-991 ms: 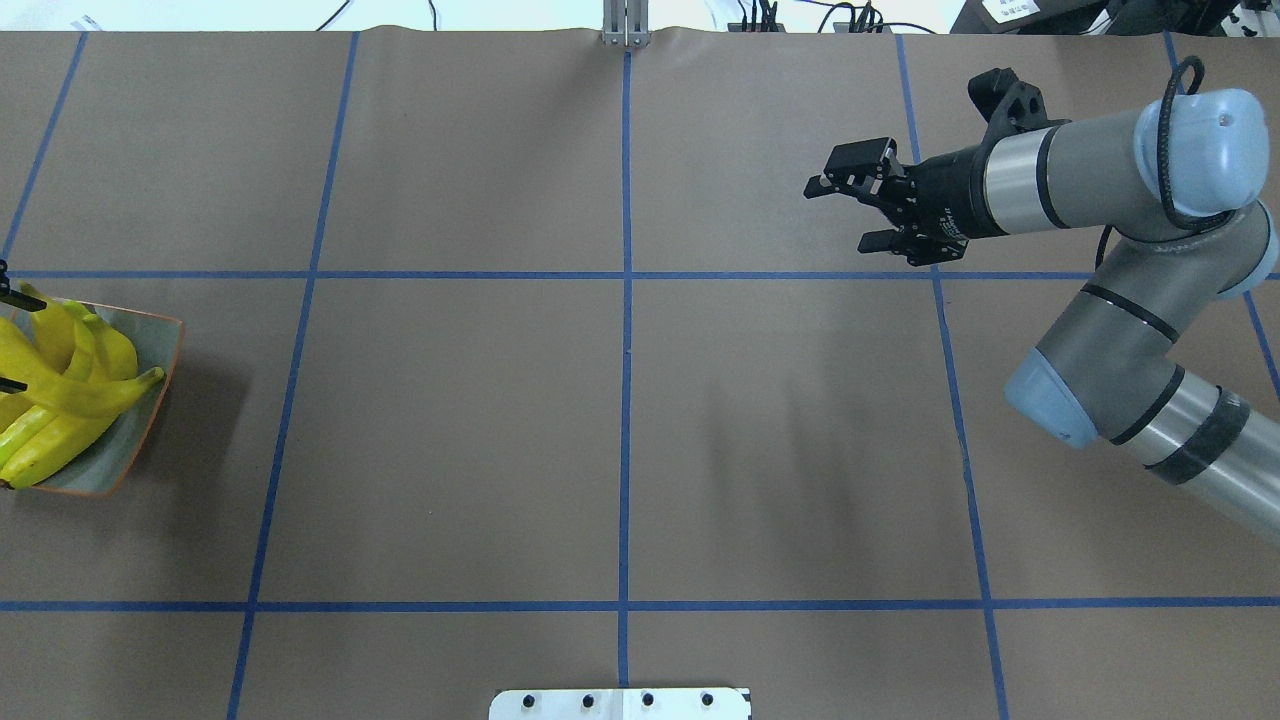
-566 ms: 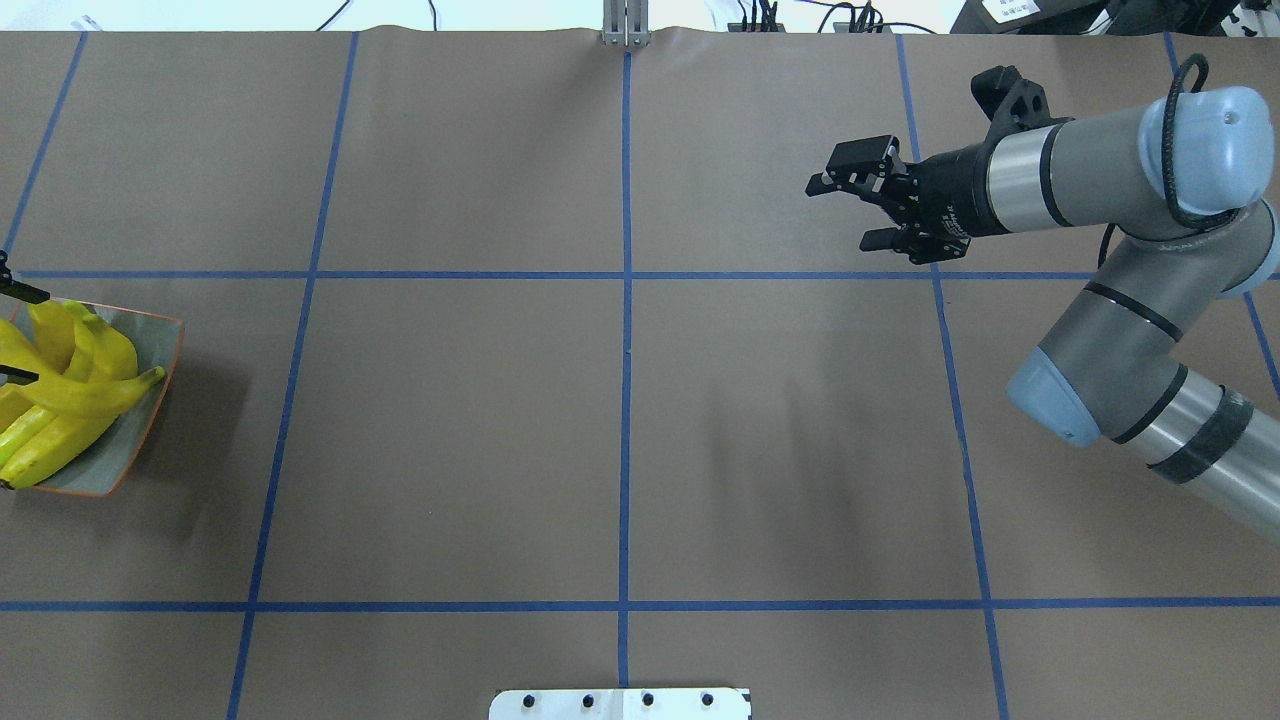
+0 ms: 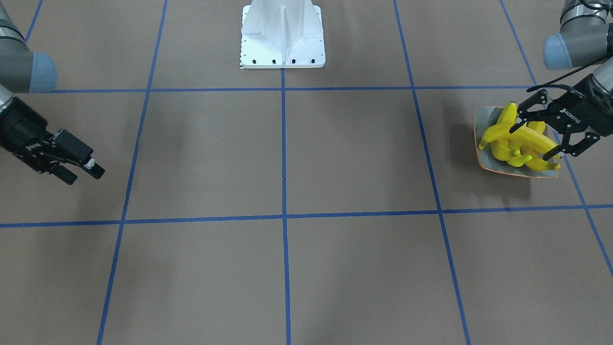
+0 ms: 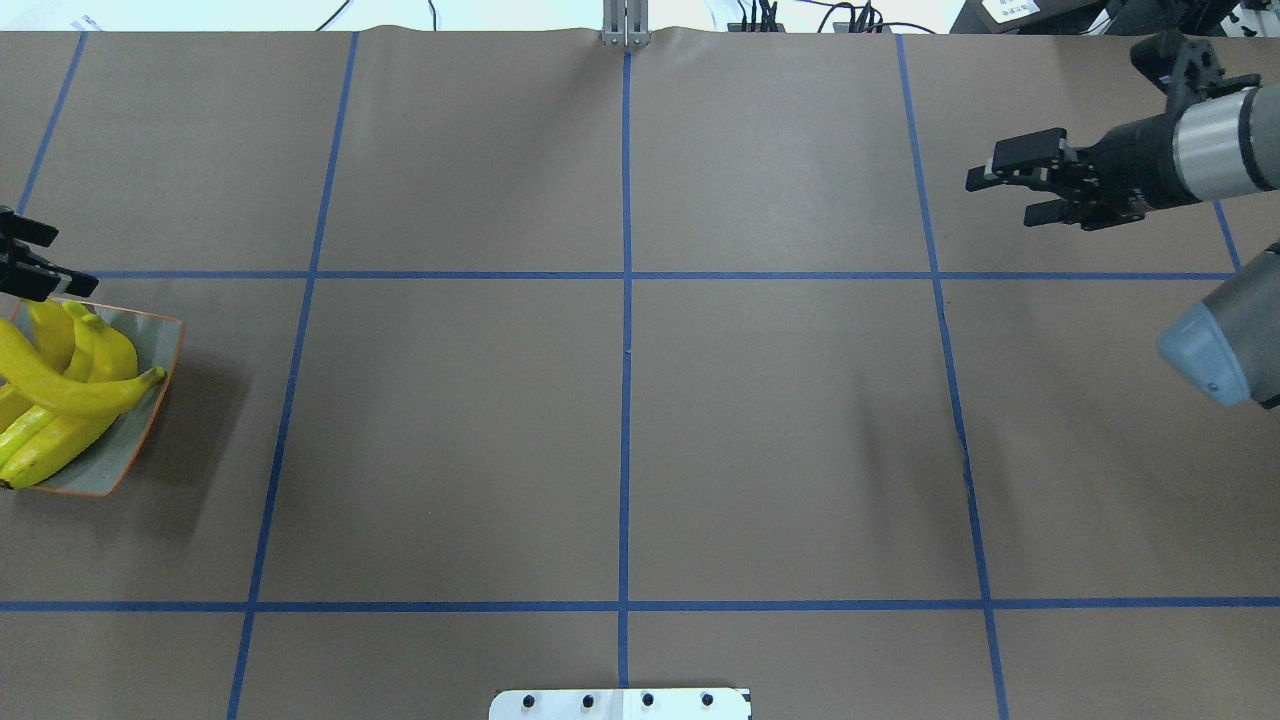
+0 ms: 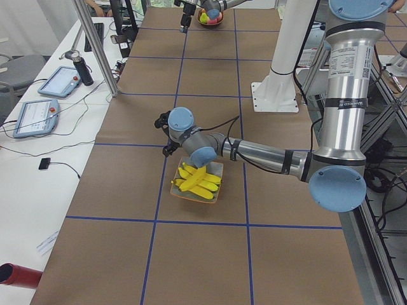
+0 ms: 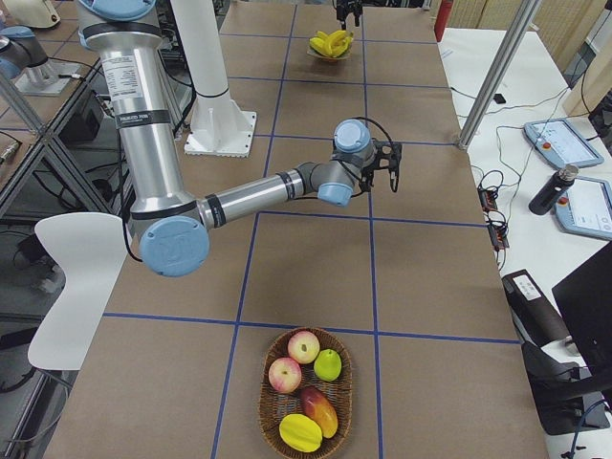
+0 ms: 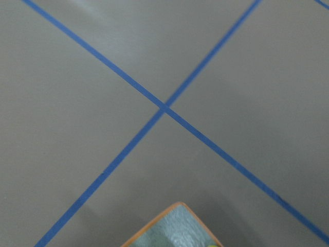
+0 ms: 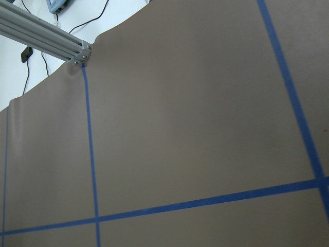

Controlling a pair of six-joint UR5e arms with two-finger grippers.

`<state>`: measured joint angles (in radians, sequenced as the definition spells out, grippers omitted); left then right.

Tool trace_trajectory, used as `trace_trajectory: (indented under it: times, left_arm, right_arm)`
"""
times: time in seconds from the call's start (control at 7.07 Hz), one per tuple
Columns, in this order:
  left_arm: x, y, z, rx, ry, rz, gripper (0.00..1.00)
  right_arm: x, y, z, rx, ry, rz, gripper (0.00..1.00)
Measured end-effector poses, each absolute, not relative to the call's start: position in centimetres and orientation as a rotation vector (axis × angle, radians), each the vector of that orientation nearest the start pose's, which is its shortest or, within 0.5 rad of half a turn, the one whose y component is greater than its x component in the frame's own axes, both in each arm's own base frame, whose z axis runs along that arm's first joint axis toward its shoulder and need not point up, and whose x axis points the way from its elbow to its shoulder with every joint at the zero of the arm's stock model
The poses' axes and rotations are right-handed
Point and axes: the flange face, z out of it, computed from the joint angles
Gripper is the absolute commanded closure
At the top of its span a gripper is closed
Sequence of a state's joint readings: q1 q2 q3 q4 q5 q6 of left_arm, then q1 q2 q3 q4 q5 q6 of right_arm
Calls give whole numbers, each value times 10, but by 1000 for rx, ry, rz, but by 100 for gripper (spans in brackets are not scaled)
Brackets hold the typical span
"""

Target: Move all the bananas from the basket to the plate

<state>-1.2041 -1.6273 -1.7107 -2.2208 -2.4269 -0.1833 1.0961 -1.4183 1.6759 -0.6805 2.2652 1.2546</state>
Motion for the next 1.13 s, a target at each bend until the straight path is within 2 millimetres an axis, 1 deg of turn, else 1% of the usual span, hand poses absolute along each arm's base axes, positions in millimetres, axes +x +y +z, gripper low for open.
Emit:
trace_trajectory:
  times: [0.14, 0.28, 0.42, 0.57, 0.71, 0.85, 0.99, 1.13]
  left_arm:
    - [135, -534, 461, 505, 958, 455, 1]
    - [134, -554, 449, 468, 903, 402, 1]
    - [134, -567, 445, 422, 851, 361, 1]
    - [133, -576, 447, 354, 815, 324, 1]
    - [128, -581, 451, 283, 786, 296, 1]
    - [119, -583, 457, 229, 763, 287, 1]
    - [109, -585, 462, 180, 743, 285, 1]
    - [101, -586, 466, 146, 733, 283, 1]
  right_arm:
    - [-161, -526, 452, 293, -1163, 221, 0]
    - [-129, -531, 474, 328, -1085, 167, 0]
    - [-96, -538, 492, 342, -1001, 101, 0]
    - [-69, -546, 506, 333, -919, 28, 0]
    - [-47, -556, 514, 296, -854, -32, 0]
    - [-32, -566, 514, 248, -813, -76, 0]
    - [-22, -577, 509, 192, -785, -113, 0]
    - [-14, -583, 503, 144, -772, -137, 0]
